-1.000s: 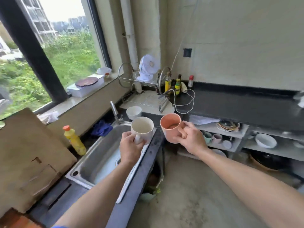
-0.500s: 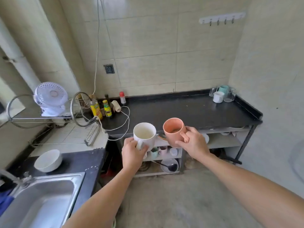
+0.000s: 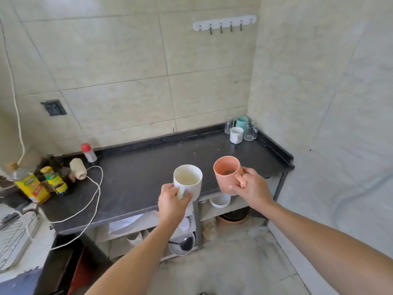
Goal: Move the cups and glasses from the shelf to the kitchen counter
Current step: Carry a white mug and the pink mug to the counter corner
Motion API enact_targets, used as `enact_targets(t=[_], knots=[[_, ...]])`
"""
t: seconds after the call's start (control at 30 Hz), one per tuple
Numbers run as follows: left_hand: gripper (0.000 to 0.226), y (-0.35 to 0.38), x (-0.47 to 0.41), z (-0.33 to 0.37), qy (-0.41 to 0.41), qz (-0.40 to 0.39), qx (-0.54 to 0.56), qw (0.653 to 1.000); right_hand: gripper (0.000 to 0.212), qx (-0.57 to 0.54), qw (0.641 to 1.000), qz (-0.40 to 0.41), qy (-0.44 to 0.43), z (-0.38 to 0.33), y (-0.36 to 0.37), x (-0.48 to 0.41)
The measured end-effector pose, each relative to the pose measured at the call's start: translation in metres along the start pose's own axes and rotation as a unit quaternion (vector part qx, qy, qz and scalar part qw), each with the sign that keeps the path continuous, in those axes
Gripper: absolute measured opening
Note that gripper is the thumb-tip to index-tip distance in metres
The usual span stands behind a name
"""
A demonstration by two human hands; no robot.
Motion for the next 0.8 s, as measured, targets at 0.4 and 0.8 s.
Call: enact_targets(t=[0.4, 0.8], knots=[[0.032, 0.108, -0.234, 0.085, 0.055, -0.115, 0.026, 0.991, 0.044, 0.032, 0.994, 0.035, 0.103, 0.118, -0.074, -0.178], [0.038, 0.228, -0.379, 0.125, 0.006, -0.179, 0.029, 0.983, 0.042, -0.002, 0.983, 0.022, 0.182, 0.254, -0.093, -0.3]])
Point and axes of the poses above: each hand's wrist, its own x-axis away from the middle knuckle, its own y-axis out of the palm, z = x × y, the point moved 3 cm from there along -x, towards the middle knuckle, and after that the axes turned 15 degrees about -z, right-handed, at the moved point
